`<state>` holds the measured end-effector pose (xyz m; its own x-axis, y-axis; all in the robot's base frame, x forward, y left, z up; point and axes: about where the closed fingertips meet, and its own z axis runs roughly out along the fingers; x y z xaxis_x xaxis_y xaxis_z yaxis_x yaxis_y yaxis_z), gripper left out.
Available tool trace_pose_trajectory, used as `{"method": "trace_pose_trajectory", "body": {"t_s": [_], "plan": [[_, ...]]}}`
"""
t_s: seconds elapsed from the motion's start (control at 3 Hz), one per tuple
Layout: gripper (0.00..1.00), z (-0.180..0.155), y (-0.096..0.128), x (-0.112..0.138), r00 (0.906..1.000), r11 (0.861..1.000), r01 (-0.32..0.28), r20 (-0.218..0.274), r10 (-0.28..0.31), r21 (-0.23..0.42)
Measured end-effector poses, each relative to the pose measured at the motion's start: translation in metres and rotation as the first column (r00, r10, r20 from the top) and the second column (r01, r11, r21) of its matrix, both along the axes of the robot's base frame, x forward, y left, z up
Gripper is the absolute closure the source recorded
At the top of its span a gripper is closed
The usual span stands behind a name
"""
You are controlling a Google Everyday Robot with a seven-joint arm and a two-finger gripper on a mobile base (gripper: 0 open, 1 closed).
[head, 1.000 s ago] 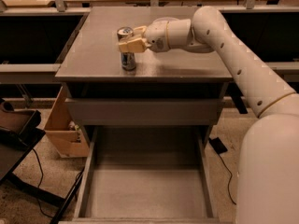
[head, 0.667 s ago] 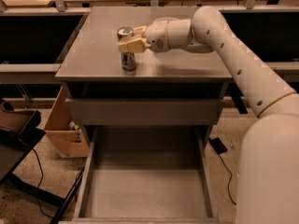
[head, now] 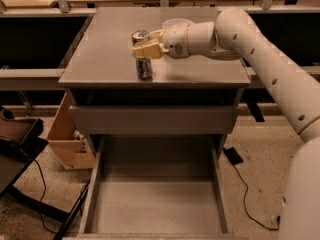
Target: Place redbull can into middle drawer
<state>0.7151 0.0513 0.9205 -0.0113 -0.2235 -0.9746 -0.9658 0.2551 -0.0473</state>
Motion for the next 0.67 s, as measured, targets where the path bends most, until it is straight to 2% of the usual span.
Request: {"method": "trace_pose_trajectory", "body": {"t_s": [0.33, 0.67], "plan": [[1.0, 0.018, -0.012, -0.041, 0.9989, 0.999, 0.046, -0.003, -0.046, -0.015], [1.0, 0.018, -0.018, -0.091, 0.9967, 0.996, 0.079, -0.017, -0.08, -0.039]]}}
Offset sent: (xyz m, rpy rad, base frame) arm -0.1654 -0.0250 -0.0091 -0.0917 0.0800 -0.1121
